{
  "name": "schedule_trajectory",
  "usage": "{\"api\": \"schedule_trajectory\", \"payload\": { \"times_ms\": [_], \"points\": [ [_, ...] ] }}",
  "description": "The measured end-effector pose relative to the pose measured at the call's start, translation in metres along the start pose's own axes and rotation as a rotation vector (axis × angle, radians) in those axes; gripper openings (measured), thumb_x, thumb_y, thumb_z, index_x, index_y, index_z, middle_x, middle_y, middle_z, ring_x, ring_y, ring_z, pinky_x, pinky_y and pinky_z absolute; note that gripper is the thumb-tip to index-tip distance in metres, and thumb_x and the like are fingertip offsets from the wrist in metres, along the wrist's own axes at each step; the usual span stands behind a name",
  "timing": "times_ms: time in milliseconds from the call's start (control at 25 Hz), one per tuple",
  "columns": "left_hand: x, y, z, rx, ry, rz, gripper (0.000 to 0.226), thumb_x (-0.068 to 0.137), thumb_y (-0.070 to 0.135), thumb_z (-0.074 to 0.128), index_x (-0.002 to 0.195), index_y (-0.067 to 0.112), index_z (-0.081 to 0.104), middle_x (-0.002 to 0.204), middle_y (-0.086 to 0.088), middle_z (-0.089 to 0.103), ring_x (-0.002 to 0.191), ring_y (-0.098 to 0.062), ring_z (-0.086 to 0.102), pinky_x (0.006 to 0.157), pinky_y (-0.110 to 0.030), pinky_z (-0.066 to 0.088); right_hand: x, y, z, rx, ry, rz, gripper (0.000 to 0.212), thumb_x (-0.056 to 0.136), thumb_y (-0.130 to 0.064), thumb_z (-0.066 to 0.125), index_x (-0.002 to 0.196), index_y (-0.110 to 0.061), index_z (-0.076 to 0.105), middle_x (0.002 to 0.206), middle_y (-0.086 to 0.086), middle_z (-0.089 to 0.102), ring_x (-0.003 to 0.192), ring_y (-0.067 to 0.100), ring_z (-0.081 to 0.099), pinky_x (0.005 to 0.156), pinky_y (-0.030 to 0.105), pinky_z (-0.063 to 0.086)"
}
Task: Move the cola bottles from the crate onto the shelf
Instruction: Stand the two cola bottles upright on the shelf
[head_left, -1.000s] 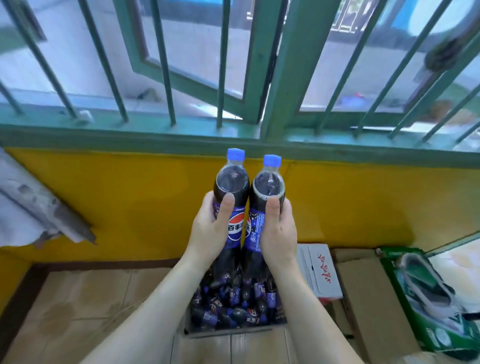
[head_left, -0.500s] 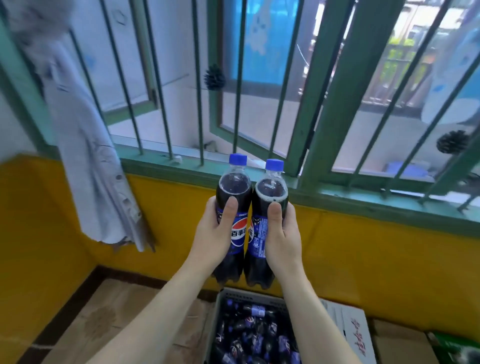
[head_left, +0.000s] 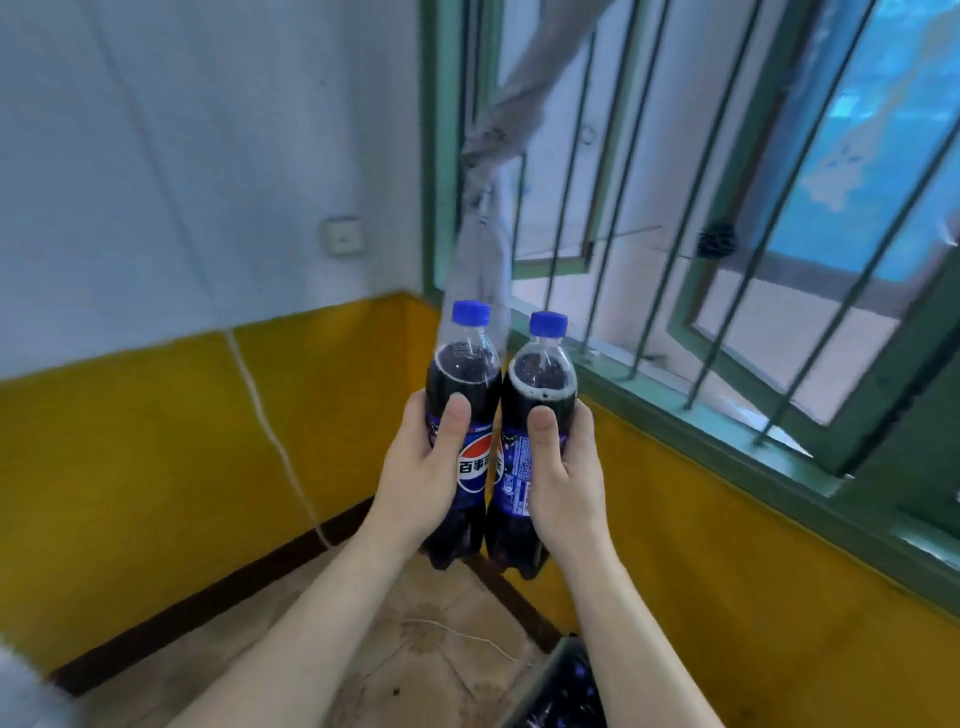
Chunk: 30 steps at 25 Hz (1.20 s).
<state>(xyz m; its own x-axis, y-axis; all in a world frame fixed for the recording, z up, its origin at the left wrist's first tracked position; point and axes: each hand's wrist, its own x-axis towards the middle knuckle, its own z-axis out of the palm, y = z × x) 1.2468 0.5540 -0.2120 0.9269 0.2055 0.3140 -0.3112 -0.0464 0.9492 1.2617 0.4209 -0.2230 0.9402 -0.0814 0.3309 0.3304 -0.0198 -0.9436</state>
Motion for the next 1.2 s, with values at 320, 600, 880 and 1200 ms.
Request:
{"api": "schedule_trajectory", "payload": {
  "times_ms": [320, 600, 880, 1200],
  "points": [
    [-0.088, 0.043, -0.16, 0.08, 0.435, 0.029, 0.052, 0.085, 0.055, 0.049, 0.127, 0.024, 0.05, 0.114, 0.011, 0.068, 0.102, 0.002, 0.067, 0.078, -0.015, 0.054, -0.077, -0.042, 0.152, 0.13, -0.422, -0.048, 0.06, 0.088, -0.055, 0.047, 0.135, -0.018, 0.049, 0.117, -0.015, 0.065, 0.1, -0.014, 0.062, 0.073, 0.006, 0.049],
    [-0.201, 0.084, -0.281, 0.178, 0.816, 0.025, 0.049, 0.089, 0.064, 0.053, 0.12, 0.026, 0.051, 0.108, 0.009, 0.071, 0.098, 0.0, 0.069, 0.082, -0.021, 0.054, -0.188, -0.081, 0.267, 0.24, -0.756, -0.055, 0.058, 0.089, -0.057, 0.046, 0.136, -0.023, 0.048, 0.116, -0.015, 0.067, 0.103, -0.006, 0.065, 0.078, 0.016, 0.055],
    [-0.31, 0.123, -0.351, 0.223, 1.1, 0.029, 0.05, 0.081, 0.056, 0.055, 0.116, 0.021, 0.051, 0.109, 0.001, 0.071, 0.096, -0.007, 0.071, 0.078, -0.023, 0.054, -0.297, -0.114, 0.336, 0.397, -1.065, -0.019, 0.05, 0.092, -0.058, 0.05, 0.132, -0.028, 0.05, 0.114, -0.016, 0.068, 0.106, -0.001, 0.066, 0.083, 0.023, 0.054],
    [-0.355, 0.134, -0.4, 0.279, 1.275, -0.019, 0.057, 0.08, 0.068, 0.067, 0.12, 0.029, 0.052, 0.112, 0.007, 0.072, 0.105, -0.012, 0.07, 0.096, -0.047, 0.055, -0.342, -0.13, 0.394, 0.513, -1.308, 0.021, 0.053, 0.092, -0.051, 0.06, 0.137, -0.026, 0.047, 0.114, -0.029, 0.066, 0.109, -0.003, 0.064, 0.084, 0.02, 0.054]
  ]
}}
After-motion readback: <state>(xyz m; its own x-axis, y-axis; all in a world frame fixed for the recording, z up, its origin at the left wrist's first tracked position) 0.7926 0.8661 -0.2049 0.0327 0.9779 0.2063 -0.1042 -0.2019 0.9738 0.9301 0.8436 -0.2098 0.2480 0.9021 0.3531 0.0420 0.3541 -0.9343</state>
